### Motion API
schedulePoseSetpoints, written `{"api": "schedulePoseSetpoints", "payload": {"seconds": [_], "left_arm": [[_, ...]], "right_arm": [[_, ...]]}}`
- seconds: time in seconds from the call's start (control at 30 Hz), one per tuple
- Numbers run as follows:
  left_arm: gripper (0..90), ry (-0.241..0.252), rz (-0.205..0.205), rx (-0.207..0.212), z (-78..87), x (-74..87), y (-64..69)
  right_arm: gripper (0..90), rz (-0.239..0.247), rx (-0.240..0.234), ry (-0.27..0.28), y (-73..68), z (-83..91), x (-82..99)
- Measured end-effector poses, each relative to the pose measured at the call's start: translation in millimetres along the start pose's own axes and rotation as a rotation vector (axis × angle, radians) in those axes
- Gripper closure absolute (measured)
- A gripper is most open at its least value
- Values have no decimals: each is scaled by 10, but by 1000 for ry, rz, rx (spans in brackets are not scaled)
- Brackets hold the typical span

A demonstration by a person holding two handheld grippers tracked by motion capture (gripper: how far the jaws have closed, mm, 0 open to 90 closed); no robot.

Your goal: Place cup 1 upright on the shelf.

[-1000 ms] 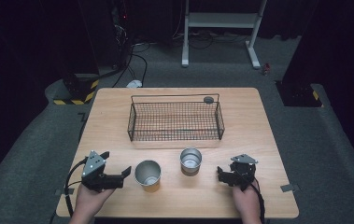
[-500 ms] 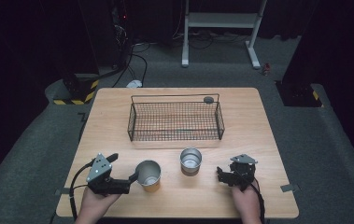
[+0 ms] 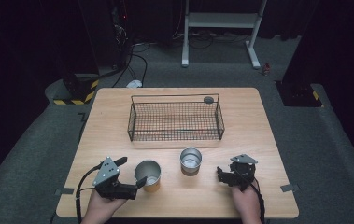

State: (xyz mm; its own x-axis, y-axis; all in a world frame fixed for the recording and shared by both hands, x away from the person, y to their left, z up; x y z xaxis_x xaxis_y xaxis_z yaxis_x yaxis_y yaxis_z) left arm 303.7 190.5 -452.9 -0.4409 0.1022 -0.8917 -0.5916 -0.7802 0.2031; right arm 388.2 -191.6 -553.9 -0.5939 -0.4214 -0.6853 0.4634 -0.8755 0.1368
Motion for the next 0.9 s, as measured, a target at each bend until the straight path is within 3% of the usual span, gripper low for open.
{"api": "schedulePoseSetpoints", "payload": {"seconds": [0.47,0.9], "left_arm": [[5,-17,-16,48,-113,78,130],[5,-38,-22,54,-212,167,117]], "right_arm": [[90,0,-1,-1,-1,1,0],[90,-1,0,2,0,-1,0]]}}
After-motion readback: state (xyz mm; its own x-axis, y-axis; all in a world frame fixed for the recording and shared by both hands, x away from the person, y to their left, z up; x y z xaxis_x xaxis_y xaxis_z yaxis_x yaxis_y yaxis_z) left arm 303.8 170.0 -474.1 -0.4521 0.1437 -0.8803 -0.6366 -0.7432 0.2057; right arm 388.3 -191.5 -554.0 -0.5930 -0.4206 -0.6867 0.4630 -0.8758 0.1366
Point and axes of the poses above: each handheld gripper's, and its own axes: z roughly backward along the jaws, x roughly out of its underside, y roughly to its right, the point moved 4 cm from there along -z, roughly forward along the jaws, and after that the axes turned 10 degrees about z, right-handed, at the moved point
